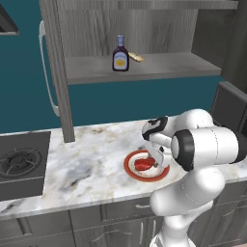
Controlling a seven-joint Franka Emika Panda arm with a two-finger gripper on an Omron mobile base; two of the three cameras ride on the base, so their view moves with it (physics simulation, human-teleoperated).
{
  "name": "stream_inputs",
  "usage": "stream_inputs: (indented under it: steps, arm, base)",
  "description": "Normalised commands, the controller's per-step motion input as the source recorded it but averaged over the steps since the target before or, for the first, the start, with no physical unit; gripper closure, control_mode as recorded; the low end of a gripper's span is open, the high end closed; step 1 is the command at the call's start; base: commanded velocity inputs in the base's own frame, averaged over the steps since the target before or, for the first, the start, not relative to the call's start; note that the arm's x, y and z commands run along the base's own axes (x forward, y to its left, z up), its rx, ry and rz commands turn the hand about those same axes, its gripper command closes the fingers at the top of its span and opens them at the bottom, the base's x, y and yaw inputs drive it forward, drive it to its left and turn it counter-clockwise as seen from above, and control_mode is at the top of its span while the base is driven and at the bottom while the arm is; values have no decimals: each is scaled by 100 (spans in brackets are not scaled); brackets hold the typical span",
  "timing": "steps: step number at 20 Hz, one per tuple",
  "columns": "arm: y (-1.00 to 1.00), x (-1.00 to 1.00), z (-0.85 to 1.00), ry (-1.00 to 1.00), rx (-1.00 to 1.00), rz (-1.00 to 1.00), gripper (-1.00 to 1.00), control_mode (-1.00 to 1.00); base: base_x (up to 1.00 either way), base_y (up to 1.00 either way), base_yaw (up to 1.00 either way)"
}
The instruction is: Pick the steak from the plate and place it on the cutting board. Then pick the condiment bottle from the cabinet and place it next to the cutting board.
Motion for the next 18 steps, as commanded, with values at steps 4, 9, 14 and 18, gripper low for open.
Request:
stream_inputs:
  steps: [4,9,14,18]
  arm:
    - [0,-7,7,0,0,0,100,-100]
    - [0,-5,12,0,0,0,100,-100]
    - [0,-3,15,0,0,0,100,-100]
    - [-7,0,12,0,0,-2,100,-100]
  base:
    - [0,0,0]
    - [0,0,0]
    - [0,0,0]
    - [0,0,0]
